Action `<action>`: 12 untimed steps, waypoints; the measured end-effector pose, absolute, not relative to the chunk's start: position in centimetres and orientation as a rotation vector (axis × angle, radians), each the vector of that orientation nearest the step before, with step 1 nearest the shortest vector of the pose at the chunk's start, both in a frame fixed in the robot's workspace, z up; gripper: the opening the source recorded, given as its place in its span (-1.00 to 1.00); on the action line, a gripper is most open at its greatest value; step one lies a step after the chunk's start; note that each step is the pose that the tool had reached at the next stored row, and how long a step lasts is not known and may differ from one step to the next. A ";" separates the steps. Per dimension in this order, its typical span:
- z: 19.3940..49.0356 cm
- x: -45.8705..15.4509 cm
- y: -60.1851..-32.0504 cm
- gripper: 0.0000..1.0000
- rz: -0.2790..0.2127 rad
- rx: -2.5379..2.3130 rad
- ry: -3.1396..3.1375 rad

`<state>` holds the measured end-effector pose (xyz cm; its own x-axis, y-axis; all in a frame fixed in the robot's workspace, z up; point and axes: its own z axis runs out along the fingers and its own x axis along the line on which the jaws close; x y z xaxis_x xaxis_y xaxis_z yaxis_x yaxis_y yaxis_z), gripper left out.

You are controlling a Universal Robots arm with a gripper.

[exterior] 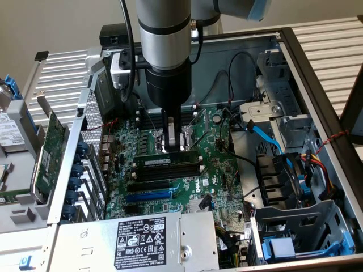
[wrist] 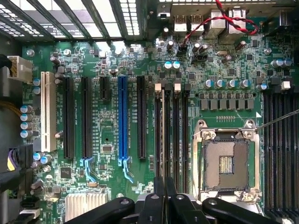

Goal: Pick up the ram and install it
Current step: 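Insert the ram into the slot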

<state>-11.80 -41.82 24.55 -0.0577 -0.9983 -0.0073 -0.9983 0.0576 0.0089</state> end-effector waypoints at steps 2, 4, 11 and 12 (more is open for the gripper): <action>24.5 -11.8 -41.8 -0.76 -0.018 2.156 -2.284; 24.4 -11.8 -41.9 -0.76 -0.018 2.156 -2.284; 24.3 -12.0 -41.9 -0.76 -0.015 2.157 -2.285; 24.3 -12.0 -41.9 -0.76 -0.014 2.158 -2.286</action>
